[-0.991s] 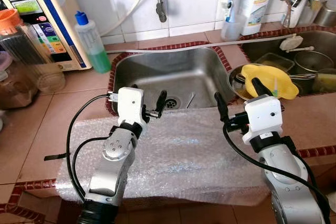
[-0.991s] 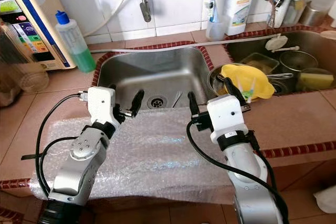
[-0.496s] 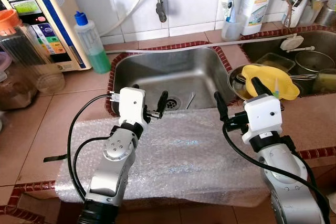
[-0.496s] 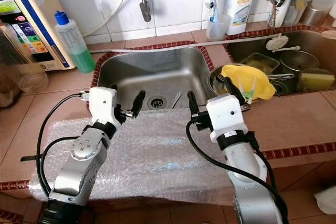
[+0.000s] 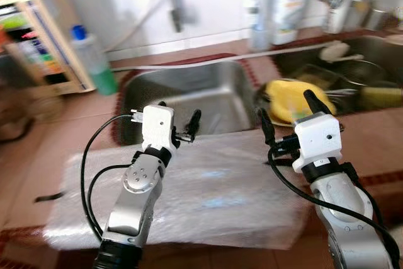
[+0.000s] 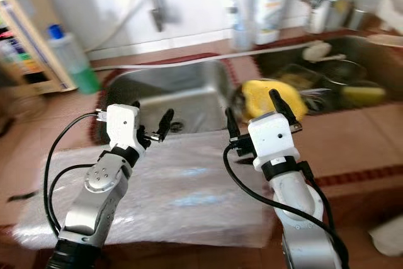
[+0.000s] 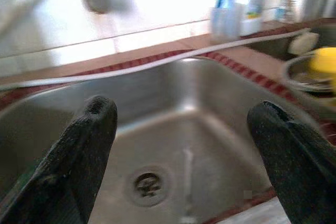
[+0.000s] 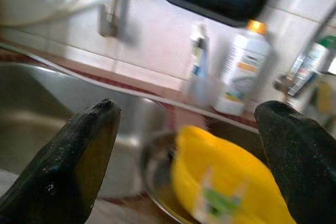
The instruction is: Kitchen organization
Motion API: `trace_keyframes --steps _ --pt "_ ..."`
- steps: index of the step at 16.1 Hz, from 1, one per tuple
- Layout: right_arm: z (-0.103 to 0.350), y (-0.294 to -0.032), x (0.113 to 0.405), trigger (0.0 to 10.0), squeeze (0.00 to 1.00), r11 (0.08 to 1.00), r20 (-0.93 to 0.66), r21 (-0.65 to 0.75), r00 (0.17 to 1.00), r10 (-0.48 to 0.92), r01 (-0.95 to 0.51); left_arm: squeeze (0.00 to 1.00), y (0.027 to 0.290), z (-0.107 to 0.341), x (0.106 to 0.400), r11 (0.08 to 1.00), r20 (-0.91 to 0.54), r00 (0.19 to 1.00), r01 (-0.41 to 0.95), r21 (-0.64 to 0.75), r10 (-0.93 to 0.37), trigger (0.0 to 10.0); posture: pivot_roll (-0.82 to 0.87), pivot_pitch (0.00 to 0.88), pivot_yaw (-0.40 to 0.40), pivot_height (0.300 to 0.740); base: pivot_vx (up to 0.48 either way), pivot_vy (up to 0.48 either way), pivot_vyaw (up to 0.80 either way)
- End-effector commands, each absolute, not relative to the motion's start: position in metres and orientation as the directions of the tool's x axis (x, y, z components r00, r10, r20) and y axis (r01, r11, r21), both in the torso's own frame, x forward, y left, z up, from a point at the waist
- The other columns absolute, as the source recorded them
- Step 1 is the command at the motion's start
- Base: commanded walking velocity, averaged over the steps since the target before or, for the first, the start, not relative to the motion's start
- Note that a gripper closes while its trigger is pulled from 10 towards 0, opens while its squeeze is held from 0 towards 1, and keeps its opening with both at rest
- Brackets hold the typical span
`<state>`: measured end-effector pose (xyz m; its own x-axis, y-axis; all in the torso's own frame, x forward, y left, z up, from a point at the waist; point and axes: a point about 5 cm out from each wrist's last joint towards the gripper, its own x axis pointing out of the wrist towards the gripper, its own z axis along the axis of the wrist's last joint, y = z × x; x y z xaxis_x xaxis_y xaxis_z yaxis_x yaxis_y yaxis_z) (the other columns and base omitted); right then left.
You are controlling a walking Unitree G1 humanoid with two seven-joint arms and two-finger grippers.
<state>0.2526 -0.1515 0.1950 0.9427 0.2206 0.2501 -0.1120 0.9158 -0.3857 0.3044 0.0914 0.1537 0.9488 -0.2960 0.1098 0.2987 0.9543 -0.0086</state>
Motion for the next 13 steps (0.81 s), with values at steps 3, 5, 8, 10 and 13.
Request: trace_keyframes --steps 3,5,8,10,13 --pt "0.1973 -0.1460 0.2501 10.0 0.00 0.914 0.255 -0.386 0.937 0.238 -0.127 0.00 0.0961 0.1525 0.3055 0.958 0.094 0.954 0.286 -0.007 -0.284 10.0 -0.38 0.132 0.167 0.740 0.000 -0.305 0.00" --pt "0.1972 -0.1455 0.2509 10.0 0.00 0.914 0.254 -0.385 0.937 0.239 -0.129 0.00 0.0965 0.1519 0.3048 0.959 0.093 0.955 0.285 -0.003 -0.283 10.0 -0.38 0.132 0.169 0.740 0.000 -0.306 0.00" --pt "0.1971 -0.1444 0.2515 10.0 0.00 0.914 0.255 -0.384 0.936 0.243 -0.132 0.00 0.0971 0.1529 0.3053 0.959 0.098 0.955 0.282 0.001 -0.281 10.0 -0.38 0.128 0.171 0.740 0.000 -0.189 0.00" --pt "0.1973 -0.1433 0.2519 10.0 0.00 0.914 0.257 -0.383 0.935 0.245 -0.134 0.00 0.0986 0.1535 0.3062 0.962 0.100 0.957 0.275 0.002 -0.273 10.0 -0.38 0.128 0.171 0.740 0.000 0.000 0.00" --pt "0.1986 -0.1414 0.2535 10.0 0.00 0.912 0.262 -0.384 0.930 0.257 -0.144 0.00 0.1029 0.1553 0.3068 0.971 0.113 0.965 0.239 0.007 -0.238 10.0 -0.38 0.128 0.171 0.740 0.000 0.000 0.00"
